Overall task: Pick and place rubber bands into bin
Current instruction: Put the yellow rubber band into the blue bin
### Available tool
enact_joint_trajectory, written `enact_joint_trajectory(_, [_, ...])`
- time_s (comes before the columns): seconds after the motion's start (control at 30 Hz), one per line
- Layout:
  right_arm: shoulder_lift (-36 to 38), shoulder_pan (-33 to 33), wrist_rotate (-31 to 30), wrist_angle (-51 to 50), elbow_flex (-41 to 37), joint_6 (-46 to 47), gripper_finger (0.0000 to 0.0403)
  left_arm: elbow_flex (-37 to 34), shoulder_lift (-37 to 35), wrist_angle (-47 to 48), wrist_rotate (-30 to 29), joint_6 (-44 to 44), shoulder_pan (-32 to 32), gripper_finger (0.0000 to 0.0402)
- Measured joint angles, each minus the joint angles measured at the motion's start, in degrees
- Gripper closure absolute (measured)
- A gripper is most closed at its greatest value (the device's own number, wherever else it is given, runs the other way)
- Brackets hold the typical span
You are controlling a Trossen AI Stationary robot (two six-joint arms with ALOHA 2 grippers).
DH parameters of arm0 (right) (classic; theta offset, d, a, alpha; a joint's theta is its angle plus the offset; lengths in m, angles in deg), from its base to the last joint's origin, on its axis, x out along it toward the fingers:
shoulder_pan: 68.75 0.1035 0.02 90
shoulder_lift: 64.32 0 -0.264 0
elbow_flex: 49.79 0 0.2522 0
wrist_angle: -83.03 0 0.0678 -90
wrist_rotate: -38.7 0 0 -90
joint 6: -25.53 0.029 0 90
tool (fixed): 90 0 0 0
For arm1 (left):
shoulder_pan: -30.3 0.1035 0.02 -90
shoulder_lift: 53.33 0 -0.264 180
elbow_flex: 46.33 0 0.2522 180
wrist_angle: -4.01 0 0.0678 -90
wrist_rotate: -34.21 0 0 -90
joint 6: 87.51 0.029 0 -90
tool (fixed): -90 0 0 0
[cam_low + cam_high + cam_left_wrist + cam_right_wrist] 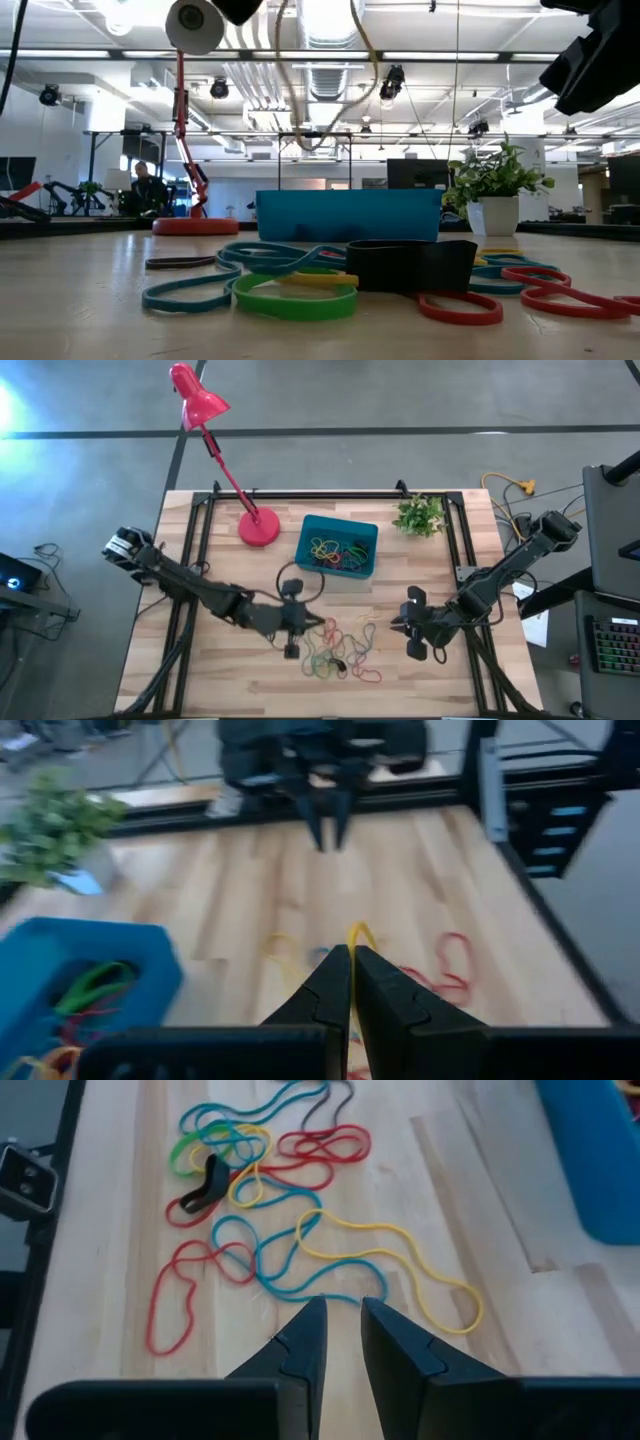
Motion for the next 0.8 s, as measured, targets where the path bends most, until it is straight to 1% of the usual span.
enact_joint_trajectory(0.3, [0.00,0.00,-7.36,0.19,0.00,0.20,0.0346,0.00,-0.97,-0.05,0.03,5.28,9.83,0.0401])
enact_joint_trajectory(0.5, [0.00,0.00,-14.31,0.20,0.00,4.82,0.0346,-0.15,-0.96,0.12,0.63,11.16,19.23,0.0401])
enact_joint_trajectory(0.57, [0.00,-0.02,-16.02,0.19,0.00,7.05,0.0346,-0.31,-0.96,0.29,2.37,13.75,22.77,0.0401])
enact_joint_trajectory(0.63, [0.00,-0.04,-17.34,0.18,0.00,9.26,0.0346,-0.52,-0.96,0.29,5.40,15.70,26.45,0.0401])
enact_joint_trajectory(0.8, [0.00,-0.04,-19.92,0.18,0.00,14.11,0.0346,-1.64,-0.96,0.55,12.18,18.46,35.12,0.0401])
